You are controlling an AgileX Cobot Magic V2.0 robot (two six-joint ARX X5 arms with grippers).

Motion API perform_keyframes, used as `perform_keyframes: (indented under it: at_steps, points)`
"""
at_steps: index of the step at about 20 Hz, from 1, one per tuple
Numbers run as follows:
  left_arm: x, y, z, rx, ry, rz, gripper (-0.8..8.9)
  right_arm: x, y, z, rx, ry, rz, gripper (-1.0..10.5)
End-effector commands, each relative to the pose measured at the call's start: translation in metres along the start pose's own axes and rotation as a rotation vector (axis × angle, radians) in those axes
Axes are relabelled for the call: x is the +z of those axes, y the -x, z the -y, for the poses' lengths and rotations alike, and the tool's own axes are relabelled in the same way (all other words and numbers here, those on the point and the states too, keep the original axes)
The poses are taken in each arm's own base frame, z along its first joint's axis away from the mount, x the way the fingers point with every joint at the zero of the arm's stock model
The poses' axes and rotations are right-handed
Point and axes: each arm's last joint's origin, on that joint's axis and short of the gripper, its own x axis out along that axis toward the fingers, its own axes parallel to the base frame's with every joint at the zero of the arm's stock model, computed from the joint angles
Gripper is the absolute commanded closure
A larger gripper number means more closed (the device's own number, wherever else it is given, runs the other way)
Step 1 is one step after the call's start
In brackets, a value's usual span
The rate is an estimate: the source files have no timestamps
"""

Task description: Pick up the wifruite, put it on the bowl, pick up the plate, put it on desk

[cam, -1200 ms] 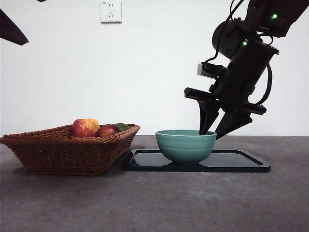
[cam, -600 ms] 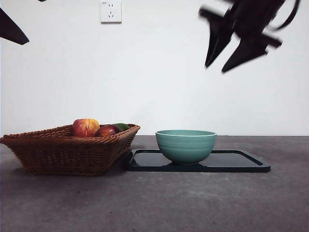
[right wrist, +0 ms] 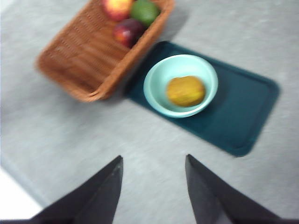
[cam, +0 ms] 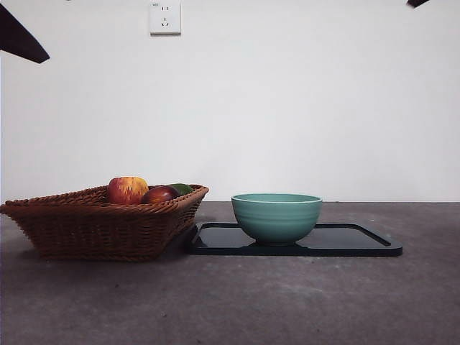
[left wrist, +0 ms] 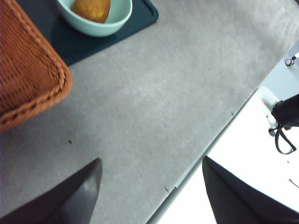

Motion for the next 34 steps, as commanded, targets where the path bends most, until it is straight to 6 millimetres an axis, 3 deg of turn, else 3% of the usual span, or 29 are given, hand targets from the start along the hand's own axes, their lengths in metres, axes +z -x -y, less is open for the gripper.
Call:
perform_keyframes:
  at_steps: [1,8,11,29,34]
  points:
    - [0.003,0.001,0.001,-0.009,-0.017,0.011,4.7,-0.011,0.005,-0.004,0.061,0.026,0.013,7.3]
    - [0.003,0.001,0.001,-0.009,-0.016,0.01,4.7,-0.068,-0.006,-0.001,0.156,-0.002,-0.06,7.3]
    - [0.003,0.001,0.001,-0.009,-0.012,0.008,4.7,-0.082,-0.013,0.001,0.178,-0.005,-0.084,7.3]
    - [0.003,0.001,0.001,-0.01,-0.016,0.012,4.7,-0.082,-0.014,0.002,0.18,-0.003,-0.08,7.3]
    - [0.019,-0.004,0.003,0.002,-0.067,0.089,4.69,-0.082,-0.014,0.002,0.179,-0.002,-0.078,7.3]
